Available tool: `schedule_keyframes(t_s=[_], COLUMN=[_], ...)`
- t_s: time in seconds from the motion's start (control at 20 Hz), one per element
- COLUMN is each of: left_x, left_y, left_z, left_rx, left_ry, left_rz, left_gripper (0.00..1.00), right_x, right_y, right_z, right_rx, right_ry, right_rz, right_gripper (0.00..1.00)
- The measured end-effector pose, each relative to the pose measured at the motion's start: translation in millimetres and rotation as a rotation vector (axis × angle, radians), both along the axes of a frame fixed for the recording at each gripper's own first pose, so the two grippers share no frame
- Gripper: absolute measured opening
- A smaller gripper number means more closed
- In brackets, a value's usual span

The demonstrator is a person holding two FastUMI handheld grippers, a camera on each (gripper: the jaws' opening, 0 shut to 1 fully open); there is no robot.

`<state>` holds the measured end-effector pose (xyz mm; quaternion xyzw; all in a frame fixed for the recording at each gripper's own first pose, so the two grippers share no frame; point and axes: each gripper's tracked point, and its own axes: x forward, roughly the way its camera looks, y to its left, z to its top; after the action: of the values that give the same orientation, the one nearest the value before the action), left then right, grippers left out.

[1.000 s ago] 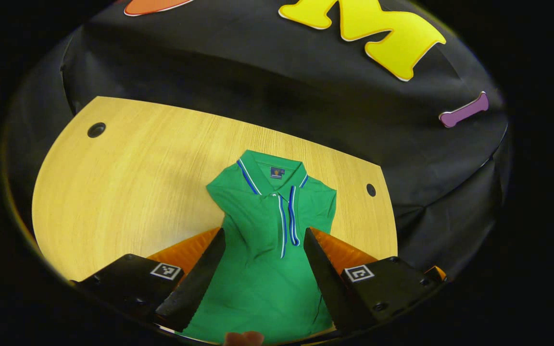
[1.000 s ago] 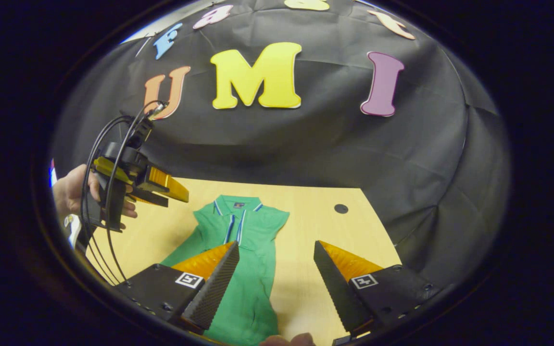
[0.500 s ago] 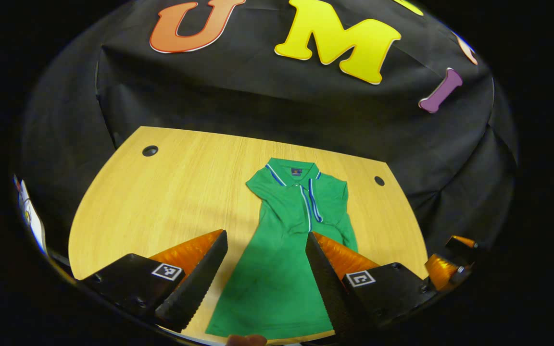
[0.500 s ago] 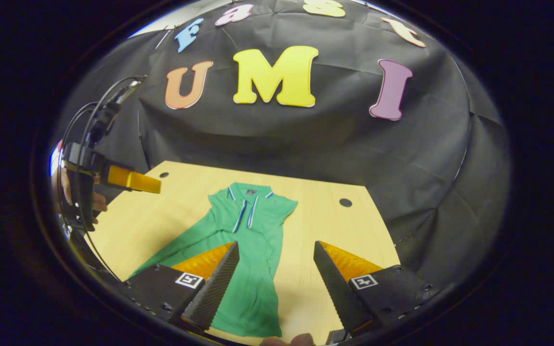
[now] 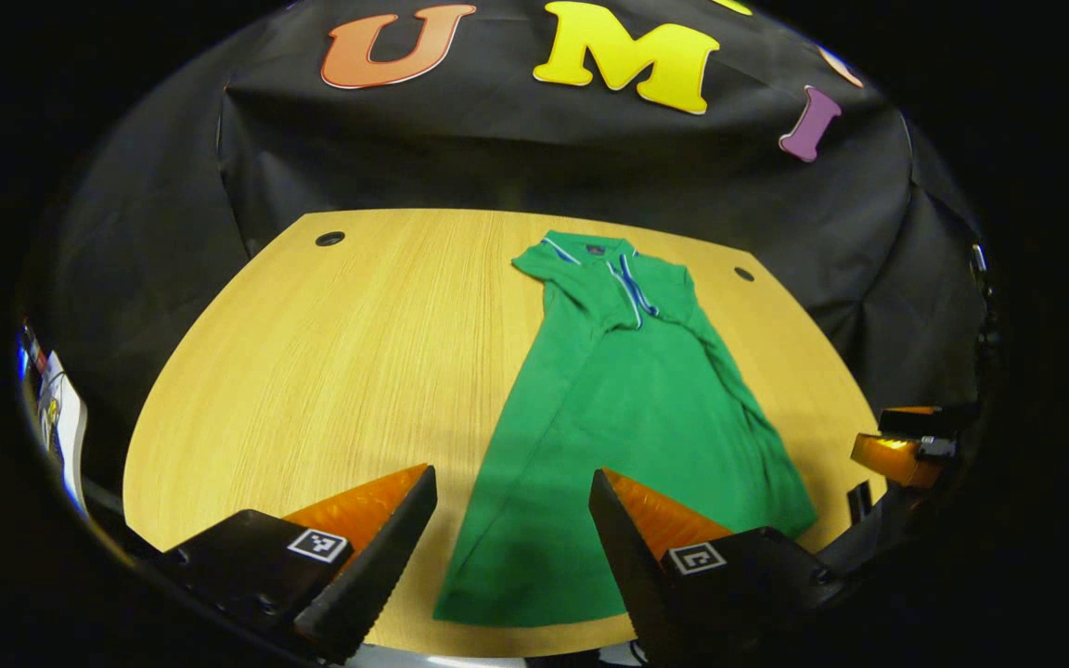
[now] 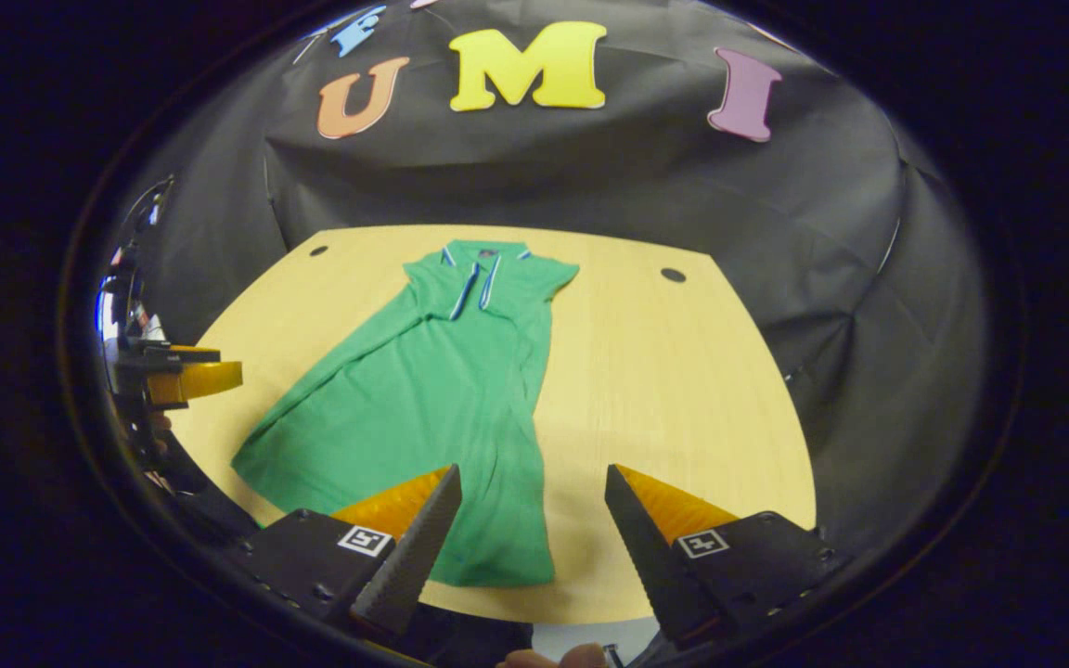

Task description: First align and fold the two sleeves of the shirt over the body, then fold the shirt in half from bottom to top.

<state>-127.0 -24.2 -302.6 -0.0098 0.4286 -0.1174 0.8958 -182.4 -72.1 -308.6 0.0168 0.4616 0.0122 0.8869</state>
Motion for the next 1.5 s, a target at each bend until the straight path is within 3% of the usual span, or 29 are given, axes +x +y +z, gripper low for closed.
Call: schedule_keyframes(t_s=[0.15, 0.3, 0.9, 1.0, 1.1, 1.15, 1.2, 1.25, 1.3, 1.35, 1.4, 1.45, 1.5], left_x=[-36, -61, -67, -67, -67, -69, -68, -70, -70, -72, -72, -72, -73], left_y=[20, 30, 35, 35, 31, 29, 29, 29, 28, 26, 24, 22, 21], left_z=[-38, -56, -66, -67, -67, -66, -65, -65, -65, -64, -64, -64, -63], left_rx=[0.066, 0.049, 0.081, 0.082, 0.083, 0.084, 0.087, 0.083, 0.079, 0.071, 0.063, 0.057, 0.050], left_ry=[0.081, 0.155, 0.179, 0.185, 0.189, 0.197, 0.207, 0.213, 0.219, 0.224, 0.228, 0.229, 0.234], left_rz=[-0.021, -0.014, -0.009, 0.003, -0.004, -0.019, -0.039, -0.058, -0.061, -0.058, -0.056, -0.055, -0.046], left_gripper=[1.00, 1.00, 1.00, 1.00, 1.00, 0.94, 0.80, 0.74, 0.58, 0.49, 0.35, 0.27, 0.18], right_x=[-22, -38, -48, -46, -47, -47, -47, -46, -45, -43, -45, -43, -43], right_y=[2, 7, 10, 10, 12, 14, 14, 18, 22, 22, 24, 23, 24], right_z=[-36, -65, -103, -103, -104, -103, -103, -103, -99, -104, -109, -102, -102], right_rx=[-0.023, 0.004, 0.033, 0.044, 0.052, 0.056, 0.052, 0.074, 0.093, 0.110, 0.108, 0.105, 0.102], right_ry=[0.078, 0.161, 0.261, 0.260, 0.269, 0.275, 0.277, 0.274, 0.283, 0.279, 0.280, 0.279, 0.277], right_rz=[0.014, 0.007, -0.020, -0.025, -0.019, -0.013, -0.009, -0.001, -0.016, -0.022, -0.024, -0.017, -0.012], right_gripper=[0.96, 0.96, 0.96, 0.89, 0.73, 0.60, 0.47, 0.43, 0.42, 0.10, 0.08, 0.00, 0.00])
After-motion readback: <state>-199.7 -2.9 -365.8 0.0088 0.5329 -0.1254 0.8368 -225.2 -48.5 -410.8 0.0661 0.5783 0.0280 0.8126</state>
